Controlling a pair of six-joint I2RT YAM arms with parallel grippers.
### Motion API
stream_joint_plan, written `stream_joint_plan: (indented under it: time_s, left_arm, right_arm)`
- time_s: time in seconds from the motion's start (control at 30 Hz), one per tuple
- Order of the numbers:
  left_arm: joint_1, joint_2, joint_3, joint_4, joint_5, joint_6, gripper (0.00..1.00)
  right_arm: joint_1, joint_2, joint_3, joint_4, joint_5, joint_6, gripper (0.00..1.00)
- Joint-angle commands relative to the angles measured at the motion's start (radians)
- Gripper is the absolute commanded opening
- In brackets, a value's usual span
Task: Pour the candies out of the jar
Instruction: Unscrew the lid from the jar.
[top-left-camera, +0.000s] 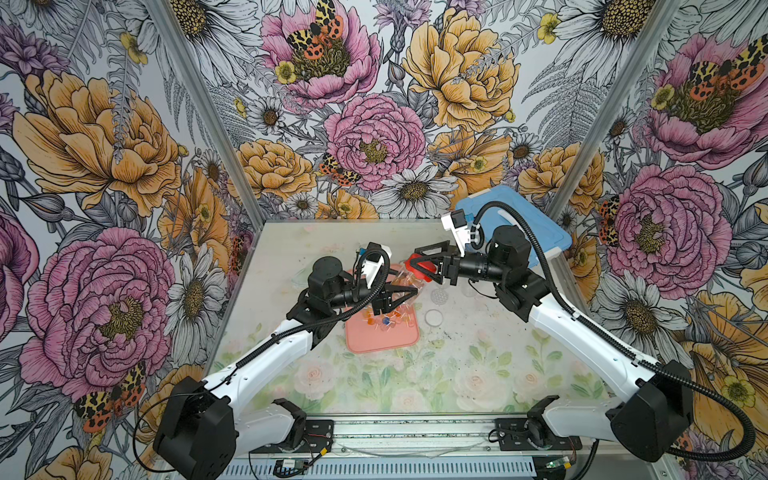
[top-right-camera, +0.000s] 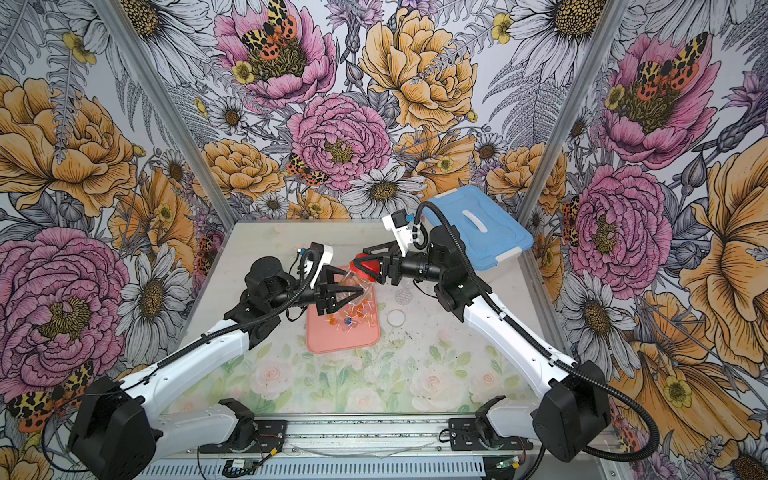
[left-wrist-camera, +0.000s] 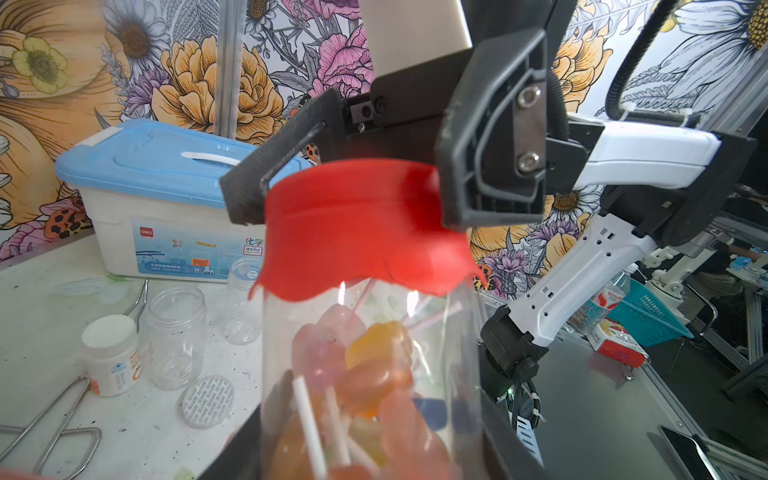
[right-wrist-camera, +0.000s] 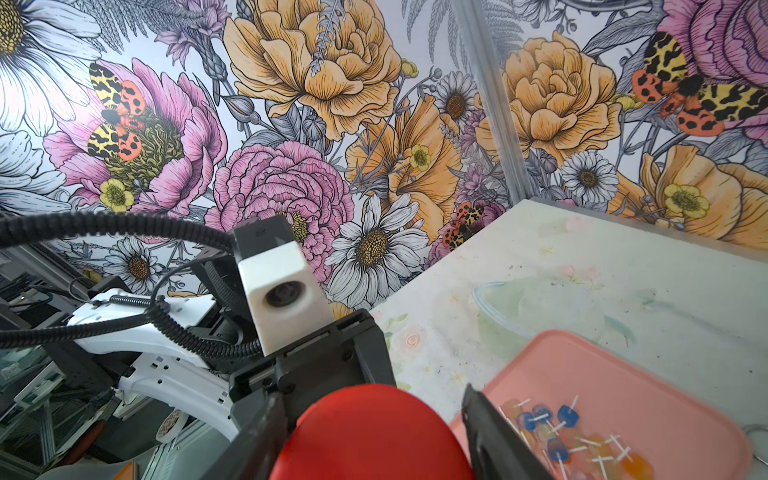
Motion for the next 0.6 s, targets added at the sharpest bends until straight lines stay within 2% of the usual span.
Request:
stream_joint_plan:
  time_s: [0.0,0.13,0.3,0.47,0.57]
  left_arm:
    - [-0.035,0.006,0.056,-0.079,-0.173,0.144,0.0]
    - [-0.081,0.008,0.065,-0.161,-0.346,0.211,0.0]
    - [-0.118,-0.003,0.038,-0.162,-0.556,0.242,0.0]
    - [-0.19,0.0,0.03,-0.159,-0.776,0.324,0.0]
    - [-0.209,0.01,0.03,-0.16,-0.82,0.34,0.0]
  right_arm:
    - [-0.008,-0.003,0.014,0.076,-0.011,0.149,0.71]
    - [-0.03,-0.026,0.043,0.004,0.112,0.162,0.81]
    - [-0.033,-0.049,0.066,-0.176,0.333,0.125,0.82]
    - [-0.007,-0.039,0.031,-0.18,0.428,0.163,0.82]
    - [0.019,-0.013,0.025,-0.181,0.43,0.171,0.81]
